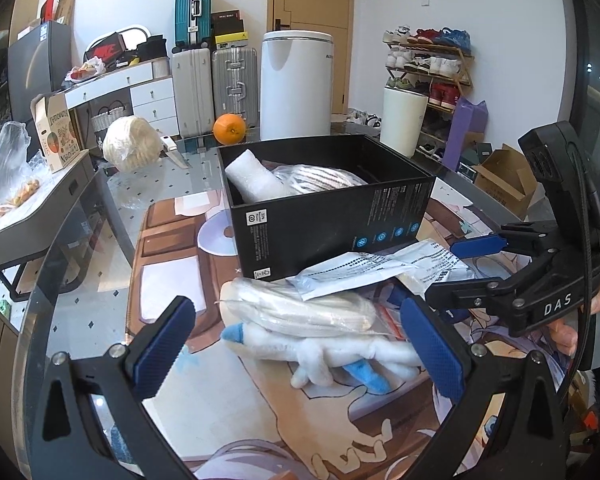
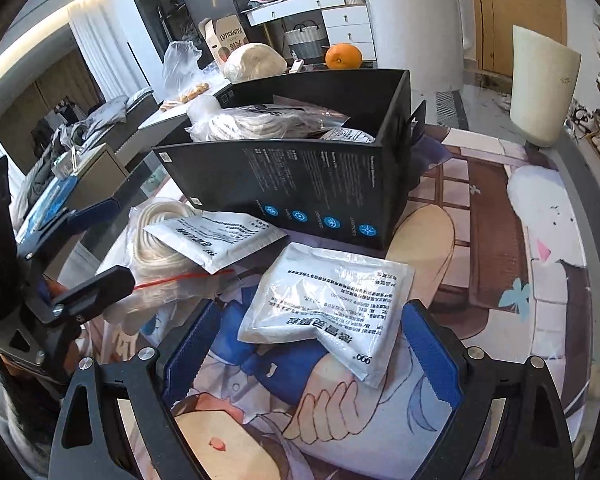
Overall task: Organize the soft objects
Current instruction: 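Move the right gripper down to the white printed packet on the mat, then close the right gripper on the white printed packet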
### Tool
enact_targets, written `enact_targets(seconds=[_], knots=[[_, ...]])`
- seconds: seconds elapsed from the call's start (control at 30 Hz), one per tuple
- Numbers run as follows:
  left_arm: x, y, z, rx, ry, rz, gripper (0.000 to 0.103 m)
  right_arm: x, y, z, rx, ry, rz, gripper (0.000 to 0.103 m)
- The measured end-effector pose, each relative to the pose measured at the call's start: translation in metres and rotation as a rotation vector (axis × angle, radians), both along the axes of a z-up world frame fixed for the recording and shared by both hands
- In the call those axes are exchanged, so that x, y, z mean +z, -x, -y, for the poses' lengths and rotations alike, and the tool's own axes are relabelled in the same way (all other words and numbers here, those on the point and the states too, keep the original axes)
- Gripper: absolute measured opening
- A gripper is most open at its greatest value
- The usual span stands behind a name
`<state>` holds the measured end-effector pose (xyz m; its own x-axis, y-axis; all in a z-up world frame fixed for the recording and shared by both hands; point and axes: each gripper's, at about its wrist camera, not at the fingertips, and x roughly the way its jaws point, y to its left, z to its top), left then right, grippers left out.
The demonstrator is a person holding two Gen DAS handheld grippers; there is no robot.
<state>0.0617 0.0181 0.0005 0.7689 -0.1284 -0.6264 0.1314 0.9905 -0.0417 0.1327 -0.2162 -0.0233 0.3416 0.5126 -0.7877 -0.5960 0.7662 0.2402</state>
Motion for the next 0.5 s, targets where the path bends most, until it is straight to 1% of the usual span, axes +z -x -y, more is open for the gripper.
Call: enact_targets(seconds=[0.13,0.27,0.4,0.5], knots=[[0.000,0.000,0.000,-0.003,0.000,0.000,0.103,-0.002,-0.002,0.003,-0.025,0.032,0.014,0.093],[-0.001,0.000,0.001,-0.004,0.000,0.002,0.103,0.000,0.000,0.000,-0.013,0.023,0.012,0.093],[0.000,0.001,0.000,0.000,0.003,0.006,0.103,-0.001,0.001,-0.008,-0.016,0.043,0.021,0.093],[0.000,0.001,-0.001,0.003,0.001,0.007,0.103,-0.004,0.002,-0.013,-0.035,0.082,0.040,0.094]])
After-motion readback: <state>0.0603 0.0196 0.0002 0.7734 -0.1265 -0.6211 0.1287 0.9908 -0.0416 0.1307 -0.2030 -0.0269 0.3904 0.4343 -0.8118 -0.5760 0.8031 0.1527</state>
